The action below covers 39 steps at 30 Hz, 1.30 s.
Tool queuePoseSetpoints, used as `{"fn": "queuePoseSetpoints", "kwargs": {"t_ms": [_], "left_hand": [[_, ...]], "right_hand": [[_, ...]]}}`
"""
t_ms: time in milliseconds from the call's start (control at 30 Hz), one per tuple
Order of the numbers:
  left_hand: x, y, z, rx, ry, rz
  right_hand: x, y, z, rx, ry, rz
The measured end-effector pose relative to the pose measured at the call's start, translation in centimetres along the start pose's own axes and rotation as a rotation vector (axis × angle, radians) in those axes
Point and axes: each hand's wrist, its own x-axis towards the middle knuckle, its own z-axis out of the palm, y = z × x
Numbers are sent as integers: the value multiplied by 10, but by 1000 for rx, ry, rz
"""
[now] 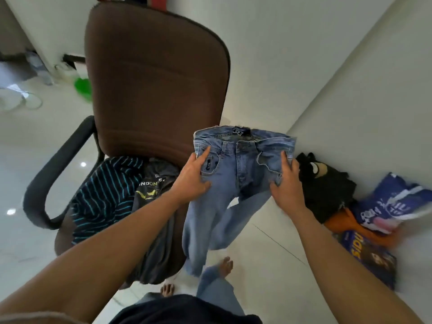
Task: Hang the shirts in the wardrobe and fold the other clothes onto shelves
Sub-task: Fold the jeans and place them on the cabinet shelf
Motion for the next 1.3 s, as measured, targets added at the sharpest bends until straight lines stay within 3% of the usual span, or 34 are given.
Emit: {"fn": "queuePoseSetpoints", "kwargs": {"t_ms": [267,467,733,1033,1300], "left_hand": [[36,166,-12,165,-58,409],[45,311,-21,125,-5,625],[2,481,-21,5,-35,856],[-48,569,-15,-147,-108,980],[-75,588,-24,-263,-221,986]], "right_hand": [[-42,-12,-159,11,347,41],[-54,-42,-278,65,555,6],[-69,-102,-401,212,648,-149],[-92,-141,-465,521,628,-344],[-110,-155,-482,505,658,-365]]}}
